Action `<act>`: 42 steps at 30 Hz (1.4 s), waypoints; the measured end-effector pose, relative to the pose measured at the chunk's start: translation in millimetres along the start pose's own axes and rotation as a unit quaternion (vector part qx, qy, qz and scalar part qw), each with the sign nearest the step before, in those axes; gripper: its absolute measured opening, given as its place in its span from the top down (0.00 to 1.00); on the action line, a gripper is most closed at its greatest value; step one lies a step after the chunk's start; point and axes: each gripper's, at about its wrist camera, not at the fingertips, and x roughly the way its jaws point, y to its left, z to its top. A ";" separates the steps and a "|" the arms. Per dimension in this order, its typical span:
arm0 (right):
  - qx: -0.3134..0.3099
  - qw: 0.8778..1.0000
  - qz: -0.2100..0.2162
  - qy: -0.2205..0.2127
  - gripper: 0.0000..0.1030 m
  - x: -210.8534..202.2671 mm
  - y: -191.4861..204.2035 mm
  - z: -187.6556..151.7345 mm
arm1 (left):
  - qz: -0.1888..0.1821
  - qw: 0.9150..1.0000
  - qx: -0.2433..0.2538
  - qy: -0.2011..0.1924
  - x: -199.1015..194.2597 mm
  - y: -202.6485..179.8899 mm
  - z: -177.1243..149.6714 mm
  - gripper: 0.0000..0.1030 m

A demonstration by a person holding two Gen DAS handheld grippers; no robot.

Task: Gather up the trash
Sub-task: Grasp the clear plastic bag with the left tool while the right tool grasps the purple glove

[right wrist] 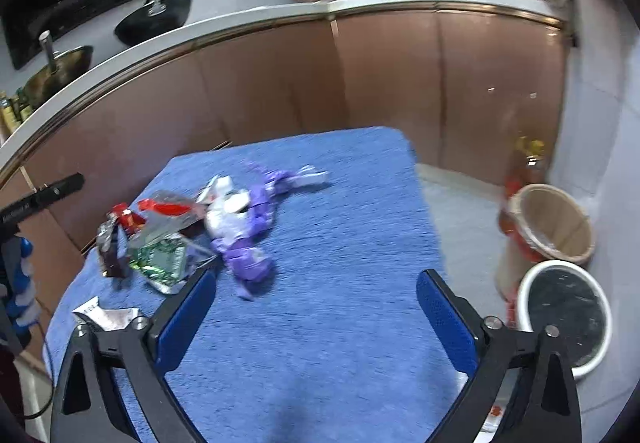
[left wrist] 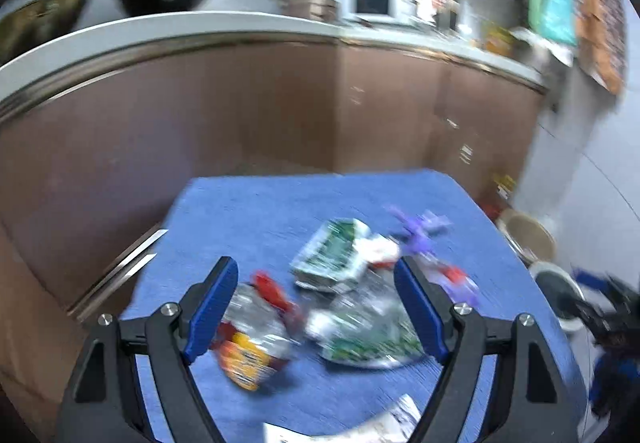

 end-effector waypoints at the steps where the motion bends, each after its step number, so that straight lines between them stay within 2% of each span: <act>1: -0.004 1.000 0.009 0.005 0.06 4.2 2.6 -0.1 | -0.009 1.000 0.013 0.006 1.6 -5.8 -3.6 0.23; 5: -0.018 0.999 0.033 0.020 0.11 15.8 10.3 -1.4 | -0.033 0.997 0.054 0.040 15.3 -25.6 -19.3 0.26; 7: -0.021 0.998 0.046 0.031 0.15 19.9 11.9 -3.0 | -0.045 0.996 0.057 0.058 25.1 -26.6 -24.3 0.38; 9: -0.021 0.997 0.056 0.043 0.18 26.4 13.4 -4.7 | -0.054 0.994 0.055 0.076 35.1 -24.3 -26.9 0.43; 12: -0.023 0.996 0.068 0.056 0.18 36.0 15.9 -6.7 | -0.067 0.990 0.070 0.098 46.0 -25.5 -29.6 0.43; 19: -0.042 0.992 0.091 0.080 0.18 52.3 26.9 -5.8 | -0.088 0.982 0.129 0.111 59.2 -40.1 -27.2 0.43; 25: -0.042 0.989 0.116 0.085 0.18 65.5 31.3 -1.4 | -0.122 0.979 0.131 0.101 67.1 -56.9 -8.6 0.43; 28: -0.041 0.987 0.125 0.091 0.18 71.0 30.0 -2.6 | -0.121 0.978 0.135 0.103 79.2 -65.0 -1.6 0.43; 32: -0.041 0.984 0.141 0.100 0.25 78.8 29.8 -1.9 | -0.118 0.978 0.133 0.105 94.6 -69.9 6.9 0.45; 34: -0.042 0.983 0.149 0.100 0.27 85.0 30.4 2.1 | -0.115 0.979 0.130 0.110 100.6 -70.0 11.8 0.64; 36: -0.038 0.982 0.157 0.100 0.30 92.2 29.9 7.7 | -0.120 0.978 0.113 0.126 110.0 -65.1 16.3 0.73; 39: -0.040 0.980 0.167 0.104 0.32 105.2 30.6 15.0 | -0.119 0.978 0.102 0.138 117.4 -57.9 17.6 0.82; 42: -0.048 0.977 0.173 0.118 0.45 118.2 34.5 16.6 | -0.119 0.978 0.095 0.143 119.0 -53.6 17.0 0.91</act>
